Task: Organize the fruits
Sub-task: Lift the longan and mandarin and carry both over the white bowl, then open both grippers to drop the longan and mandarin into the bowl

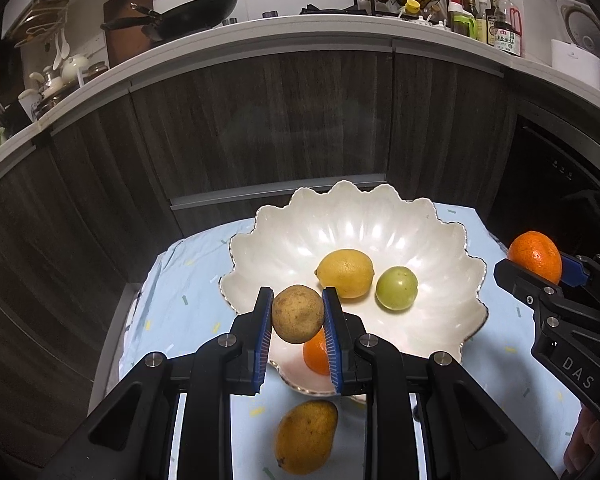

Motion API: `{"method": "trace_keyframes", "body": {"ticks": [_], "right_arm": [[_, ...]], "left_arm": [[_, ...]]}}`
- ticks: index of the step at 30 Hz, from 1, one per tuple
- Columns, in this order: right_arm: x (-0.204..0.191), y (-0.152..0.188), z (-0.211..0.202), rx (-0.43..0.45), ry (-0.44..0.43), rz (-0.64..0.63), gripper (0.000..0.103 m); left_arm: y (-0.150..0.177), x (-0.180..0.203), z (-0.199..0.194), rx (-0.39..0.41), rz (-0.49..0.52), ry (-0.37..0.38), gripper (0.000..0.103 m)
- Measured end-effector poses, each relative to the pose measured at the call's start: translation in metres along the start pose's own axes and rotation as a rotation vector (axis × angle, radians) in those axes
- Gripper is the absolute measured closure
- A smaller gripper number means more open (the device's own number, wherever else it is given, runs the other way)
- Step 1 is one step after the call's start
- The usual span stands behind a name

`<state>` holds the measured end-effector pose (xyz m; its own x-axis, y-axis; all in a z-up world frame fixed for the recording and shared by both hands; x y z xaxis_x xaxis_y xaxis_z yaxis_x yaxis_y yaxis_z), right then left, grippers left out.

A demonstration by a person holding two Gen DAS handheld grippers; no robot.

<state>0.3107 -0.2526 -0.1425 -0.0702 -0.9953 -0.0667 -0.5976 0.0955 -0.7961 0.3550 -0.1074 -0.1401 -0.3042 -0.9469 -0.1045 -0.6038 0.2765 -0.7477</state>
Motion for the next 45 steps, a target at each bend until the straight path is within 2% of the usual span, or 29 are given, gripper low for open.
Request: {"method": "trace_keyframes", "body": {"ticks": [20,31,33,36,40,45], "right_arm": [[0.0,0.004,0.046,-0.074,-0.013,-0.003,0.06],[-0.009,0.013,0.058,-0.106,-0.028,-0.028,0.059],[-0.01,0.012,0.058,-0.106,-0.03,-0.032,0.058],[-0.01,0.012,0.059,-0.109,-0.024,-0.033,0.057],[-0.006,0.009,0.051,-0.076,0.008,-0.029,0.033],[-0.006,0.005,0.042,-0.05,0.023,-0.039,0.03]], "left_arm": [[-0.003,-0.003,0.049,-0.039,0.003,0.006,0.078],[0.004,-0.003,0.061,-0.064,0.003,0.002,0.077],[0.004,-0.004,0.061,-0.065,0.004,-0.002,0.067],[0.004,-0.007,0.06,-0.06,0.003,-0.019,0.06],[0.005,-0.01,0.058,-0.057,0.001,-0.036,0.049],[0.003,-0.013,0.05,-0.044,0.0,-0.05,0.036]]}}
Point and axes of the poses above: each gripper's, at about its wrist camera, not at the fingertips, and z roughly the way its jaws point, x to its right, y to its underside, the point moved 9 cm from there along z, roughly the way its jaws point
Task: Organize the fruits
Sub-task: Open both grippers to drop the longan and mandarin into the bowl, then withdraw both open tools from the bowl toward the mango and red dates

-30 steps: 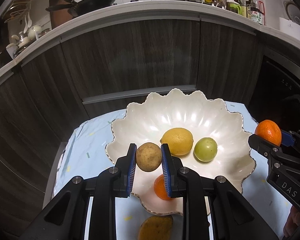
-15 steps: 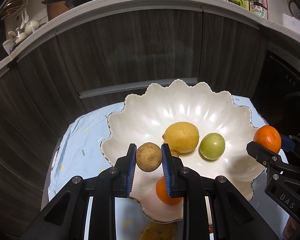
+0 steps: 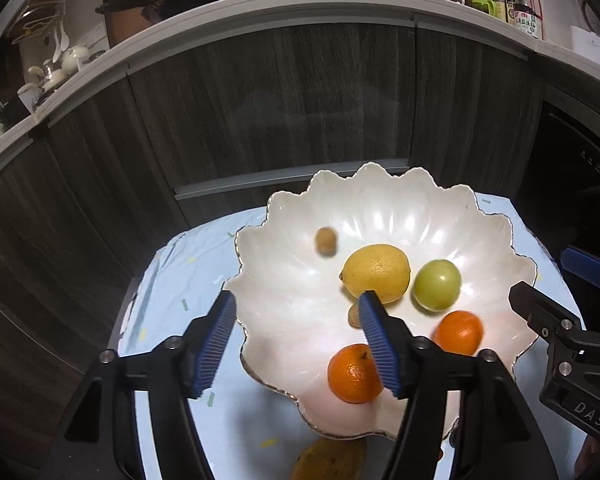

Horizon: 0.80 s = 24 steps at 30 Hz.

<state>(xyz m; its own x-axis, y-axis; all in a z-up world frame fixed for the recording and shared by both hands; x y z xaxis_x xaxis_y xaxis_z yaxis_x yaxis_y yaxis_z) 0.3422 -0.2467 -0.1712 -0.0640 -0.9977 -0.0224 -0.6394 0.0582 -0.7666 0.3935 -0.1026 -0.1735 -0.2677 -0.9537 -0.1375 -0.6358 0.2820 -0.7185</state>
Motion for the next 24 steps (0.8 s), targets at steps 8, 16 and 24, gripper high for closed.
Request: {"method": "trace_keyframes", "body": {"ticks": [8,16,24], "right_arm": [[0.005,0.0,-0.015,0.013,0.011,0.016,0.03],[0.008,0.001,-0.037,0.037,0.014,0.034,0.03],[0.014,0.004,-0.062,0.058,0.03,0.049,0.03]], "left_arm": [[-0.001,-0.003,-0.019,0.018,-0.006,-0.014,0.027],[-0.004,-0.003,-0.048,0.049,-0.002,-0.021,0.026],[-0.001,-0.001,-0.073,0.069,0.004,-0.019,0.025]]}}
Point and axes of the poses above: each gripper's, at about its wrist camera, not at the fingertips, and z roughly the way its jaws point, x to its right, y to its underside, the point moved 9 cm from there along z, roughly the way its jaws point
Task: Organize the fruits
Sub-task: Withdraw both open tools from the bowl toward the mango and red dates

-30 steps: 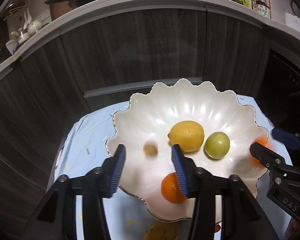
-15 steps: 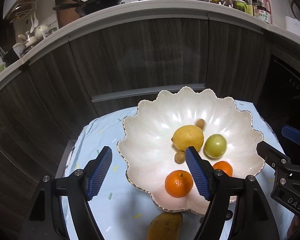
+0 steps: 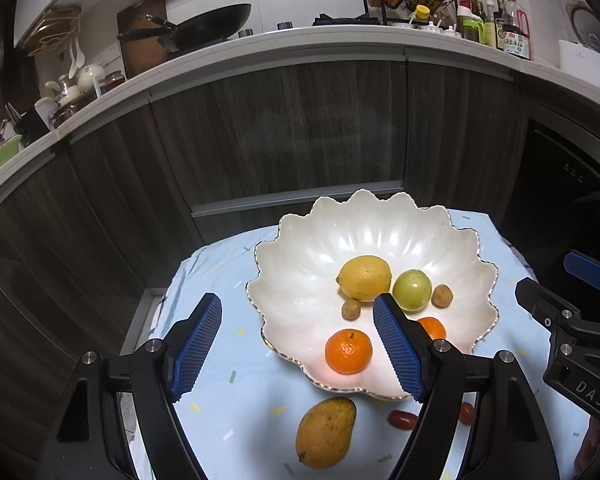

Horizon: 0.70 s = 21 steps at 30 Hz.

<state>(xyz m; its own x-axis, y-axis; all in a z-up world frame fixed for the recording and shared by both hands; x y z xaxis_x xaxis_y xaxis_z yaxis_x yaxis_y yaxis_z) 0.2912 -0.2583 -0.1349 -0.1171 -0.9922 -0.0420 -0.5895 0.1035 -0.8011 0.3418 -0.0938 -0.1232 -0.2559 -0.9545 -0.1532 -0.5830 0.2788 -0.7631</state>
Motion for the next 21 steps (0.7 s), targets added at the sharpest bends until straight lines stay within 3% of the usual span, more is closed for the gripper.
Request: {"method": "trace_keyframes", "body": {"ticks": [17,21], "right_arm": [[0.004,0.019,-0.027,0.0,0.01,0.01,0.03],[0.002,0.024,-0.029,0.004,0.015,0.009,0.023]], "left_arm": [[0.012,0.001,-0.038,0.027,0.003,-0.003,0.022],[0.019,0.0,-0.04,0.021,0.002,-0.004,0.02]]}}
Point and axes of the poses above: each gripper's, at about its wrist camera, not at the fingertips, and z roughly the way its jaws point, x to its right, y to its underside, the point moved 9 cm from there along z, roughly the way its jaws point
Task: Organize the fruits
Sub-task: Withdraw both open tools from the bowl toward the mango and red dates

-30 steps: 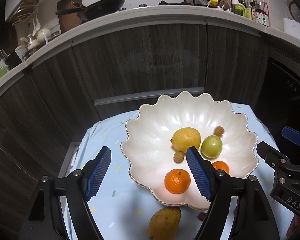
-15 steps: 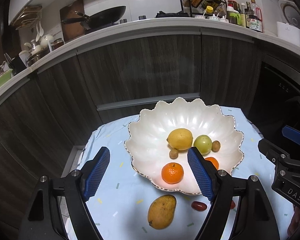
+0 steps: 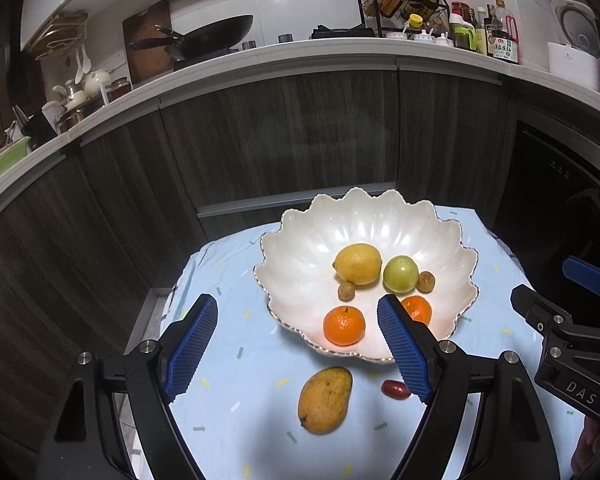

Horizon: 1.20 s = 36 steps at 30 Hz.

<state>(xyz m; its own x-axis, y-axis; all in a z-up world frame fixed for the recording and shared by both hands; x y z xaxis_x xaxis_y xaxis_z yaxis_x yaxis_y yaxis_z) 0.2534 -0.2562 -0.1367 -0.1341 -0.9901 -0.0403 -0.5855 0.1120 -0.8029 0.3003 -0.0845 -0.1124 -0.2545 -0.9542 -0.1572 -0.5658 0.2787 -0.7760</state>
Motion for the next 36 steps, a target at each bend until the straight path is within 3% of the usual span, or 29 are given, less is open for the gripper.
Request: {"method": "trace_keyframes", "body": {"ticks": [36], "right_arm": [[-0.012,0.07,0.035,-0.098,-0.014,-0.03,0.022]], "left_arm": [[0.08,0.008,0.034,-0.112,0.026,0.022,0.016]]}}
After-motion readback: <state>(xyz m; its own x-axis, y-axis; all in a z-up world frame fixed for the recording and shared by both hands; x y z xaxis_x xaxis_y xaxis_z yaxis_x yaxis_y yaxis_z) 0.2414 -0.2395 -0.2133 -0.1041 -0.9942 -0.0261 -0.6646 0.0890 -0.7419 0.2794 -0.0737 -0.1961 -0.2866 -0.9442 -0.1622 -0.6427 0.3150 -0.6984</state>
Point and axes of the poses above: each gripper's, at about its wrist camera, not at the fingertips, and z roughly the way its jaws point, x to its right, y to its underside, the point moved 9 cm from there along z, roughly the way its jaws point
